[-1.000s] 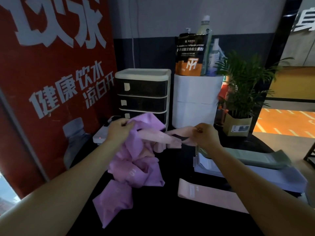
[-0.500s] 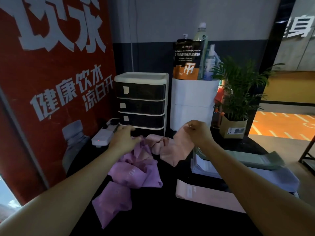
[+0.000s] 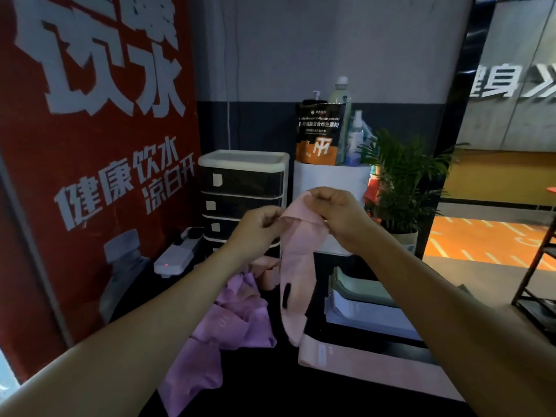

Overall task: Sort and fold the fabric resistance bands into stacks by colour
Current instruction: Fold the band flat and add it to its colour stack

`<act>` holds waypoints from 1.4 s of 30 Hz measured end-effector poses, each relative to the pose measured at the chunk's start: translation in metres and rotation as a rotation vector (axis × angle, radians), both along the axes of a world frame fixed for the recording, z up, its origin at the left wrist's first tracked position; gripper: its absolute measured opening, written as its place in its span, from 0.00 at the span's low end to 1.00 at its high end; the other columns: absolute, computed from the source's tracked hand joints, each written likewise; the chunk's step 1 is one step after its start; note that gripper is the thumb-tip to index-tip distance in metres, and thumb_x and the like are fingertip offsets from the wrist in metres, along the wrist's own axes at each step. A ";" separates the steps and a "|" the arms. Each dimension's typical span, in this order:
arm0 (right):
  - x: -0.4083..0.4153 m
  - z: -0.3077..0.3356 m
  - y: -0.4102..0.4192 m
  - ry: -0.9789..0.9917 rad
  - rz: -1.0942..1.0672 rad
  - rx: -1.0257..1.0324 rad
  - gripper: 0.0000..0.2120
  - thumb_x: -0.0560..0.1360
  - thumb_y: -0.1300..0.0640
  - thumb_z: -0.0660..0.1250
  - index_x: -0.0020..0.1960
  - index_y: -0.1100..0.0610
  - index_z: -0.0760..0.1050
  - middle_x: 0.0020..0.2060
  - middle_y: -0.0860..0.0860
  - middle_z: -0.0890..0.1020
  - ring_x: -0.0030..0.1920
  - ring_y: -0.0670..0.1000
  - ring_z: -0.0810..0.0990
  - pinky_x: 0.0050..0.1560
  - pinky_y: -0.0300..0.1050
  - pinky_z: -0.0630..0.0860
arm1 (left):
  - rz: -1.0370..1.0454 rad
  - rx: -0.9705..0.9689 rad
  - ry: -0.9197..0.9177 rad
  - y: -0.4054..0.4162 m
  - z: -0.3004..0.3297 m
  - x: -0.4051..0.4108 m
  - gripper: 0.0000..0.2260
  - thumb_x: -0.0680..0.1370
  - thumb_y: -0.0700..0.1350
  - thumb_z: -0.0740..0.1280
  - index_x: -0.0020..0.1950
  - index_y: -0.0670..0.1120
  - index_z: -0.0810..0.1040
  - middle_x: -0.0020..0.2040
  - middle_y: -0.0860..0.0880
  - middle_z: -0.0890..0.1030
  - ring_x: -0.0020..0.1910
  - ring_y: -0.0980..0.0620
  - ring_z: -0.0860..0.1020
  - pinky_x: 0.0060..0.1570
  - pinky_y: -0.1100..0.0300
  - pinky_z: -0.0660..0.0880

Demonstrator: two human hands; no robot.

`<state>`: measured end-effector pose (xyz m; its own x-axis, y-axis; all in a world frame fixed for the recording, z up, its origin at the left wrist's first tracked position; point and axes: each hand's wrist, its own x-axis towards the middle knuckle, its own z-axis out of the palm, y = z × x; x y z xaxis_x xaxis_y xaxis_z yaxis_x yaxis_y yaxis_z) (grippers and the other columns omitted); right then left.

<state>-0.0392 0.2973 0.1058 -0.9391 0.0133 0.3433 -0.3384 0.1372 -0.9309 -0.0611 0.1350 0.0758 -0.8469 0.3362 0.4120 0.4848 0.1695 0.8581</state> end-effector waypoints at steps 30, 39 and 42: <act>0.020 -0.031 0.000 0.013 -0.104 0.629 0.07 0.72 0.62 0.70 0.42 0.67 0.77 0.34 0.57 0.77 0.34 0.49 0.73 0.36 0.37 0.69 | 0.320 0.020 0.023 -0.013 0.031 0.015 0.12 0.81 0.44 0.57 0.42 0.40 0.73 0.36 0.47 0.71 0.35 0.53 0.67 0.35 0.61 0.62; 0.027 -0.033 0.058 -0.122 -0.177 0.241 0.17 0.77 0.57 0.65 0.31 0.61 0.71 0.29 0.55 0.70 0.32 0.51 0.68 0.33 0.39 0.68 | 0.239 -0.242 -0.164 -0.050 -0.002 -0.002 0.20 0.74 0.53 0.69 0.29 0.45 0.67 0.25 0.51 0.62 0.24 0.55 0.61 0.25 0.65 0.61; 0.034 -0.037 0.064 -0.136 -0.170 0.357 0.22 0.78 0.54 0.63 0.27 0.58 0.67 0.25 0.55 0.68 0.27 0.50 0.67 0.26 0.36 0.67 | 0.251 -0.258 -0.209 -0.052 -0.006 -0.006 0.23 0.75 0.54 0.68 0.26 0.48 0.61 0.23 0.52 0.60 0.22 0.56 0.59 0.25 0.64 0.59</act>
<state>-0.0056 0.3618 0.0689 -0.9709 0.0752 0.2272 -0.1599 0.5026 -0.8496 -0.0669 0.0827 0.0697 -0.9723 0.1781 0.1516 0.2205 0.4823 0.8478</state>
